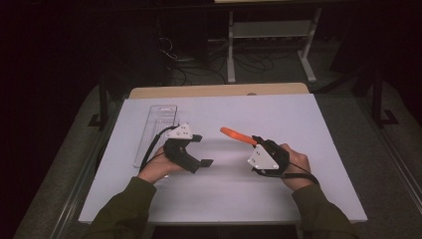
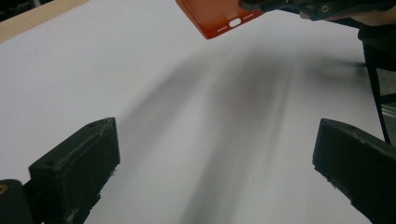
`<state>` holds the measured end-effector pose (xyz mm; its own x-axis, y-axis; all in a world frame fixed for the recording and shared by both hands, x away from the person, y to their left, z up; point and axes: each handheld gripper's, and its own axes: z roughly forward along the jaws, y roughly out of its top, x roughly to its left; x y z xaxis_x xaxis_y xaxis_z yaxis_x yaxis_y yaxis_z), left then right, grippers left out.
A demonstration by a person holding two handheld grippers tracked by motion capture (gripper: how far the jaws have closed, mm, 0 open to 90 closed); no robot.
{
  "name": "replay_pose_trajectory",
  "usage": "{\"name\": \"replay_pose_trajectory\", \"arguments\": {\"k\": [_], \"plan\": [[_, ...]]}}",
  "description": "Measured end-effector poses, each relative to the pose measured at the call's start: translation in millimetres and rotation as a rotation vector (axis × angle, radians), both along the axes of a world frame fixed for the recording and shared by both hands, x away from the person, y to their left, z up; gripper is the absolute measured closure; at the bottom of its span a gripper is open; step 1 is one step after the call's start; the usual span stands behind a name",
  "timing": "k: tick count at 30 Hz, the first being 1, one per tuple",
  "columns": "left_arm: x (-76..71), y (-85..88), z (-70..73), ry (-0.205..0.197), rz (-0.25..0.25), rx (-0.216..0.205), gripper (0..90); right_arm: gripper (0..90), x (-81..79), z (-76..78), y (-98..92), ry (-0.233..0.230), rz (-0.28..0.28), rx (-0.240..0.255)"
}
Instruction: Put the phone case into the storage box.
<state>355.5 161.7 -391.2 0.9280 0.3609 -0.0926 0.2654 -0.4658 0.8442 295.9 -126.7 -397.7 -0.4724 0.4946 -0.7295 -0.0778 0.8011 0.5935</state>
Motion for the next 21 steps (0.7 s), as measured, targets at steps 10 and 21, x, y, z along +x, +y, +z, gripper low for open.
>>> {"name": "replay_pose_trajectory", "arguments": {"k": [10, 21], "plan": [[-0.8, -0.1, 0.0, 0.013, 0.007, -0.003, 0.0, 81.4, 3.2, 1.3, -1.8, 0.068, -0.001, 0.088], [-0.5, 0.0, -0.3, 0.012, 0.008, -0.008, 0.0, 81.4, 8.6, 3.3, -6.3, 0.182, -0.013, 0.232]]}}
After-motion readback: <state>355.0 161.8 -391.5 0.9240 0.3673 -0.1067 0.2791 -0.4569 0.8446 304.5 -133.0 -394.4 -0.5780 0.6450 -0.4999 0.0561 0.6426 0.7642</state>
